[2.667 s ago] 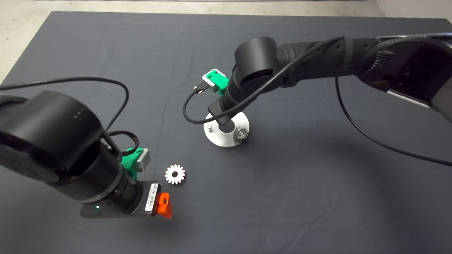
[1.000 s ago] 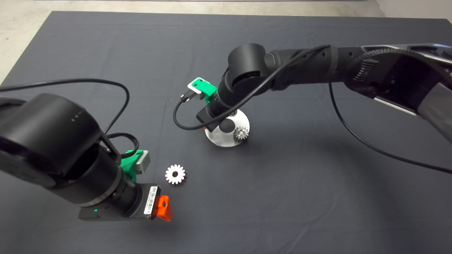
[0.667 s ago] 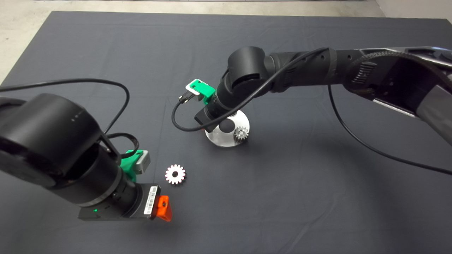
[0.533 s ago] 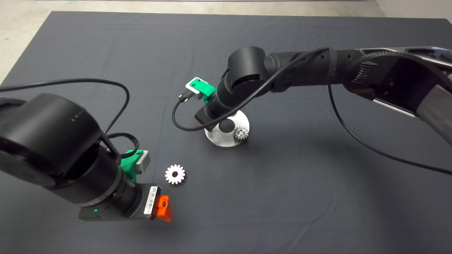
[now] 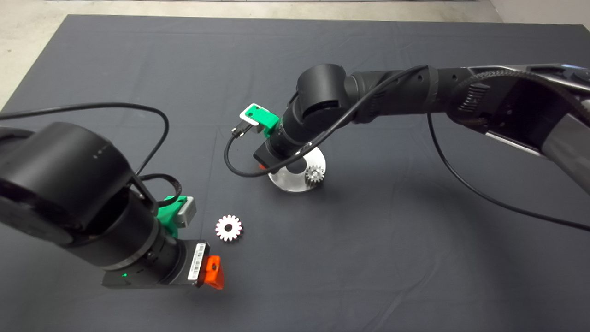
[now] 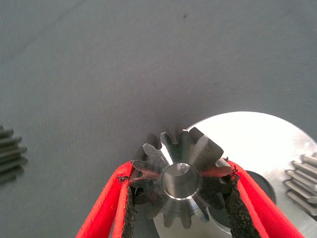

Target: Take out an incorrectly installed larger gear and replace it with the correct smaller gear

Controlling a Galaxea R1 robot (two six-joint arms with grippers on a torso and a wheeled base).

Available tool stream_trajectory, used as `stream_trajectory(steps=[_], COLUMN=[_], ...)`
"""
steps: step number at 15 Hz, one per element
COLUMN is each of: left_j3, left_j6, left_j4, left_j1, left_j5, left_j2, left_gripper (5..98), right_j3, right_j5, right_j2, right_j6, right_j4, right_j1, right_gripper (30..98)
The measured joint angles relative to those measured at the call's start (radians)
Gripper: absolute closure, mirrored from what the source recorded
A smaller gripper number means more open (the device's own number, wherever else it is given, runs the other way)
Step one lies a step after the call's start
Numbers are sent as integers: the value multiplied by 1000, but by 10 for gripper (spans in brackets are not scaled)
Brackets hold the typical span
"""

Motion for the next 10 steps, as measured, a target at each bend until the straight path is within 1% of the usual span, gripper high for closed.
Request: stream_trajectory(steps=[1, 3, 5, 8, 10], left_j3=[0, 0, 0, 0, 0], left_j6=[0, 0, 0, -5, -6], left_j4=[0, 0, 0, 0, 0], left_j1=[0, 0, 0, 0, 0], left_j5=[0, 0, 0, 0, 0], left_j2=[0, 0, 0, 0, 0], left_gripper=[61, 61, 61, 61, 61], right_j3=[0, -1, -1, -1, -6], right_j5=[-1, 0, 0, -1, -1], right_j2=[0, 0, 0, 0, 0], right_j6=[-9, -10, -12, -37, -43], right_j4=[0, -6, -26, -28, -28], right_j1=[-8, -16, -15, -15, -15], right_gripper=[891, 890, 889, 890, 891])
